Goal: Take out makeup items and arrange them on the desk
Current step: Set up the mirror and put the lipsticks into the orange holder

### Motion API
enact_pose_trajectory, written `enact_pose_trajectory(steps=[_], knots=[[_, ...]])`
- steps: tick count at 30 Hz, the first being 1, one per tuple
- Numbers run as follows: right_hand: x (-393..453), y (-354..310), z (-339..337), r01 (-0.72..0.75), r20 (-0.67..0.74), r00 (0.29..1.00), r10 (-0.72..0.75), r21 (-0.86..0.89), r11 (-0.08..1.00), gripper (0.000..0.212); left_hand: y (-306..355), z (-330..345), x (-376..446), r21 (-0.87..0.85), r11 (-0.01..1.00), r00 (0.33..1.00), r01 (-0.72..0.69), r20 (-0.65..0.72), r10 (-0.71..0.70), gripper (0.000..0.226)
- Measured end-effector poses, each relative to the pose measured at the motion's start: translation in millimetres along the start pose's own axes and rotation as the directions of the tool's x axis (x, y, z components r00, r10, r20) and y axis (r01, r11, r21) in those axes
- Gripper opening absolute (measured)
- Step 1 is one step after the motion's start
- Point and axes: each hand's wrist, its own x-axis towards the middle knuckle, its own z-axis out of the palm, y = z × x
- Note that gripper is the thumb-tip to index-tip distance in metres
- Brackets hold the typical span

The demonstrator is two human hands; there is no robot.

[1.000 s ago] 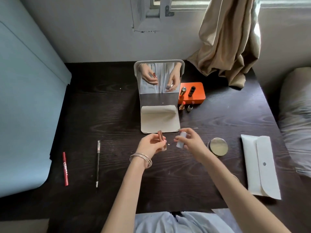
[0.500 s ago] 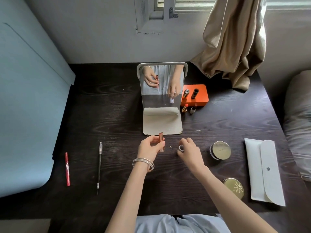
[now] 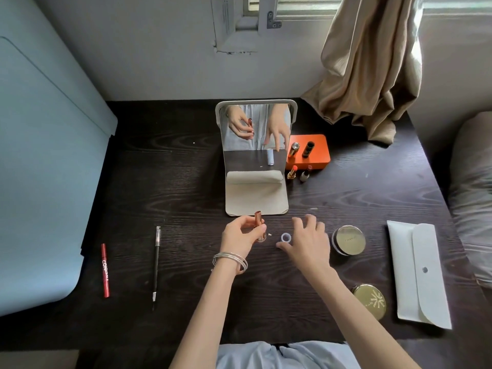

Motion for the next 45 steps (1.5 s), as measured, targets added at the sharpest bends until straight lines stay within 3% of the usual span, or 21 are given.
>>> enact_pose_trajectory(steps=[2,4,6,9,13,17,21,23,26,30,35,38,45], knots=[[-7.9,-6.3,-10.0,0.129,-0.095,0.990,-0.104,0.314,0.941,0.060,3.4,1.6,-0.9,-0.021,1.000,1.000,0.001,-0.018,-0.001,0.005],[-13.4,-14.6,-21.8,0.072,0.011,0.993,-0.117,0.728,0.682,0.050,7.2,4.6,-2.1,-0.050,0.999,0.999,0.002,-0.039,-0.004,0.011],[-14.5,-18.0,-24.9,-0.055,0.115,0.985,-0.132,0.919,0.390,0.043,12.4,7.8,-4.8,-0.083,0.997,0.998,0.002,-0.056,-0.006,0.019],[-12.4,-16.3,-24.3,-0.136,0.164,0.973,-0.164,0.976,0.168,0.038,20.5,8.1,-8.1,-0.113,0.993,0.998,-0.018,-0.069,0.011,0.023],[-11.9,-15.4,-24.9,-0.340,0.271,0.918,-0.288,0.913,-0.224,0.034,29.9,6.1,-14.3,-0.222,0.975,0.999,-0.034,-0.025,0.030,0.013],[-10.9,-18.4,-22.7,-0.439,0.272,0.877,-0.396,0.788,-0.431,0.048,34.2,9.7,-19.1,-0.173,0.977,0.989,-0.124,-0.102,0.107,0.016],[-8.0,-27.0,-21.3,-0.477,0.323,0.863,-0.389,0.775,-0.414,0.026,38.0,14.1,-22.5,-0.103,0.978,0.973,-0.179,-0.165,0.161,0.024],[-9.4,-31.0,-23.4,-0.488,0.339,0.854,-0.394,0.782,-0.386,0.029,40.5,15.0,-25.4,-0.098,0.977,0.969,-0.189,-0.180,0.170,0.026],[-13.3,-33.8,-30.5,-0.472,0.297,0.862,-0.409,0.765,-0.439,0.025,43.6,13.3,-27.6,-0.140,0.971,0.971,-0.192,-0.168,0.168,0.029],[-13.0,-39.9,-34.1,-0.455,0.313,0.871,-0.378,0.804,-0.382,0.028,48.3,12.4,-30.7,-0.088,0.979,0.974,-0.186,-0.151,0.171,0.031],[-14.0,-42.5,-33.8,-0.466,0.325,0.882,-0.341,0.709,-0.529,0.033,53.7,11.1,-29.4,-0.169,0.977,0.983,-0.130,-0.152,0.104,0.032],[-14.7,-44.2,-34.6,-0.460,0.318,0.885,-0.341,0.712,-0.531,0.027,56.3,10.8,-29.5,-0.189,0.975,0.988,-0.113,-0.121,0.091,0.036],[-12.5,-41.4,-42.9,-0.540,0.455,0.840,-0.294,0.657,-0.526,0.030,57.9,10.5,-26.4,-0.141,0.983,0.993,-0.117,-0.038,0.112,0.024]])
